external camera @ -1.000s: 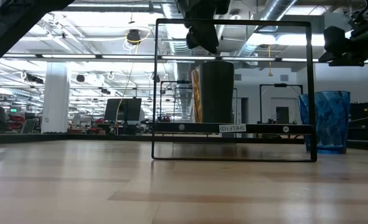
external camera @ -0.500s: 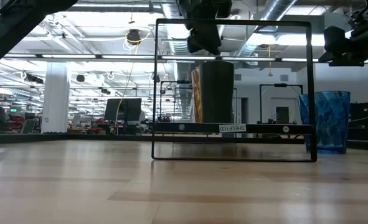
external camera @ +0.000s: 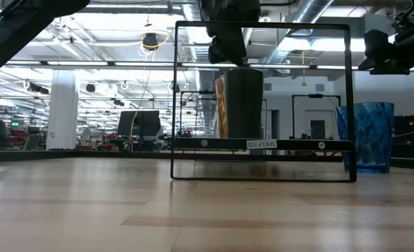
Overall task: Stack small to large cups/mugs on shelf
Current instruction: Put the black cup on the shelf
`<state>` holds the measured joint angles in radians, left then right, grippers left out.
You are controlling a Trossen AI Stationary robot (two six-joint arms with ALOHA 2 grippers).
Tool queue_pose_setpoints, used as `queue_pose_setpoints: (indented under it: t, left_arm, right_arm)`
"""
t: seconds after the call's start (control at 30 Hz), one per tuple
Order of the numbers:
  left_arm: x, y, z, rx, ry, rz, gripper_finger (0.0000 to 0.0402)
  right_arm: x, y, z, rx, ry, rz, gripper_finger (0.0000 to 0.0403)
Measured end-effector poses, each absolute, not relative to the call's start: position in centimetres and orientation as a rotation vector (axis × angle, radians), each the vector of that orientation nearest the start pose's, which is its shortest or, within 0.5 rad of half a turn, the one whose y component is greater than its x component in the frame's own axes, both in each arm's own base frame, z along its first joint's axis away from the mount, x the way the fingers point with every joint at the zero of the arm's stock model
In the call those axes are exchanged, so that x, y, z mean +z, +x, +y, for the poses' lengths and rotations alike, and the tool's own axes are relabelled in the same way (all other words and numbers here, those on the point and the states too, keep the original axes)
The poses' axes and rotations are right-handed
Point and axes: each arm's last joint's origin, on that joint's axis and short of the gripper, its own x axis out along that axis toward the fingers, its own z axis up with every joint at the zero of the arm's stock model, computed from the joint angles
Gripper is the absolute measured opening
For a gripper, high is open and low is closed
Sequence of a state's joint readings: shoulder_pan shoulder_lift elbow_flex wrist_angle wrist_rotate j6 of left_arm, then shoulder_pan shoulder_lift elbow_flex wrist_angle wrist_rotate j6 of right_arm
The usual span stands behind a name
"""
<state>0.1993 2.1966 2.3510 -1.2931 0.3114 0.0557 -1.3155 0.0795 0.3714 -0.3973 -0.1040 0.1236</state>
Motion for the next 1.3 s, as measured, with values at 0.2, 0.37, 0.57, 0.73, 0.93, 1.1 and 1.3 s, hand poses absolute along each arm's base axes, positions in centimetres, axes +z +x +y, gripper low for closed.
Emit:
queue_pose_setpoints:
  t: [0.2, 0.37, 0.57, 0.73, 0.93, 1.1, 1.3]
  left_arm:
    - [32.90, 44.04, 8.24, -0.120, -0.220, 1.087, 0.0115]
    - [32.04, 44.33, 8.48, -0.125, -0.231, 1.088, 0.0115]
    - [32.19, 44.37, 8.73, -0.128, -0.234, 1.070, 0.0115]
    - [32.20, 44.39, 8.69, -0.134, -0.236, 1.067, 0.0115]
    - [32.22, 44.45, 8.71, -0.125, -0.237, 1.062, 0.0115]
    - [32.27, 44.53, 8.73, -0.124, -0.236, 1.053, 0.0115]
    - [32.29, 44.56, 8.70, -0.129, -0.250, 1.049, 0.0115]
  right_arm:
    - [24.23, 2.06, -6.72, -1.215, 0.181, 0.010, 0.0214]
    - [24.23, 2.06, -6.72, -1.215, 0.181, 0.010, 0.0214]
    - [24.23, 2.06, -6.72, -1.215, 0.181, 0.009, 0.0214]
    - [24.24, 2.06, -6.72, -1.215, 0.181, 0.009, 0.0214]
    - [24.24, 2.06, -6.71, -1.215, 0.180, 0.009, 0.0214]
    - [24.24, 2.06, -6.72, -1.215, 0.181, 0.009, 0.0214]
    - [24.24, 2.06, -6.72, -1.215, 0.181, 0.009, 0.0214]
